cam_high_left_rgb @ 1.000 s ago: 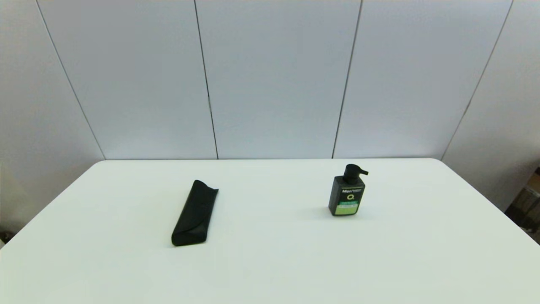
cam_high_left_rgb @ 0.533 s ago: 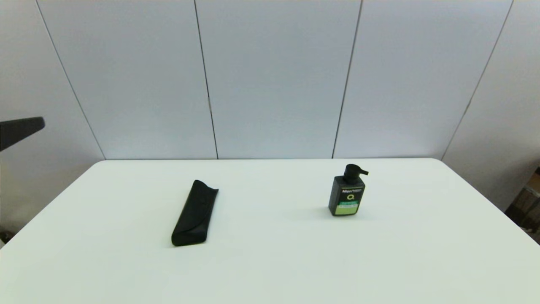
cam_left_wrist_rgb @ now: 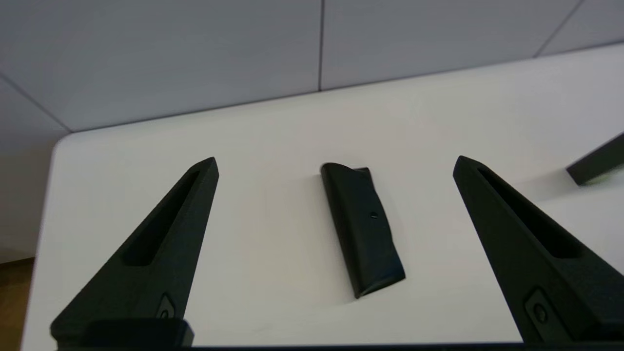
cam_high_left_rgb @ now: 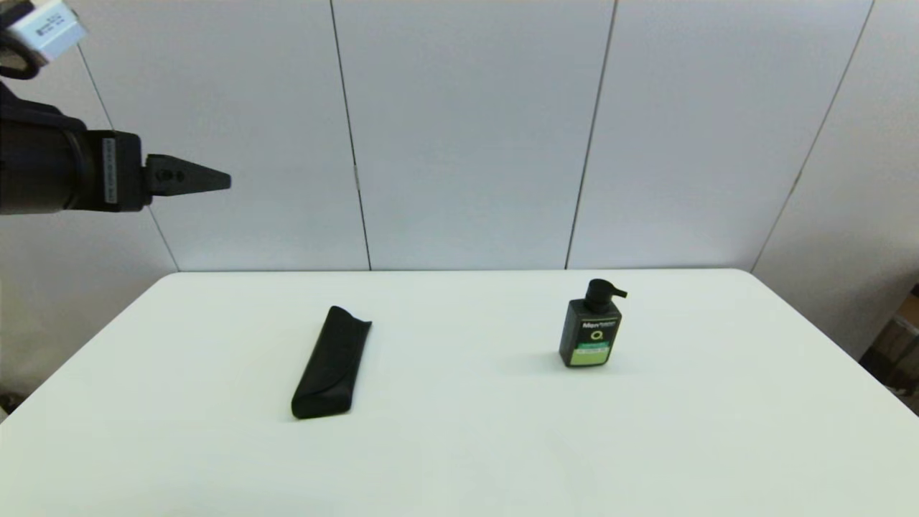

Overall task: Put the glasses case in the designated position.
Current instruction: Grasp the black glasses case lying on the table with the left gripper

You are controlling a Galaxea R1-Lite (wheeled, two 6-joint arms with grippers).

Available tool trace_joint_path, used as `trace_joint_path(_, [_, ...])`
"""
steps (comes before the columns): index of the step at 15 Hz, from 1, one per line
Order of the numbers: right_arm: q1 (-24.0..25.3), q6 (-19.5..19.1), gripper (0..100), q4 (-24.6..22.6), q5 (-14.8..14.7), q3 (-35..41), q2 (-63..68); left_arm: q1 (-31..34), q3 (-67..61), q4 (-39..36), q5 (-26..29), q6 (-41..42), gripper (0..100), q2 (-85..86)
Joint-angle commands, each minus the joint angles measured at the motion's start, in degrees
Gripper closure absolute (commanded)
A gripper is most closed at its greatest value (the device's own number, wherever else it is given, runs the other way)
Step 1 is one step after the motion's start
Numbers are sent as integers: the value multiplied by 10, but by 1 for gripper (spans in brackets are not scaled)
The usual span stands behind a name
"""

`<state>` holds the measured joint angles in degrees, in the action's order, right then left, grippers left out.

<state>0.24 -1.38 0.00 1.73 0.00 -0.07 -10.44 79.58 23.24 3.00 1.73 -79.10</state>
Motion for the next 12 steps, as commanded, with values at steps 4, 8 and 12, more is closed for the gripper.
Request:
trace_joint_path(4, [0, 0, 0, -1, 0, 0, 1, -44, 85, 115, 32, 3, 0, -130])
trace_joint_path(8, [0, 0, 0, 0, 0, 0, 1, -67, 86, 137, 64, 0, 0, -159])
trace_joint_path(12, [0, 0, 0, 0, 0, 0, 1, -77, 84, 140, 65, 0, 0, -184])
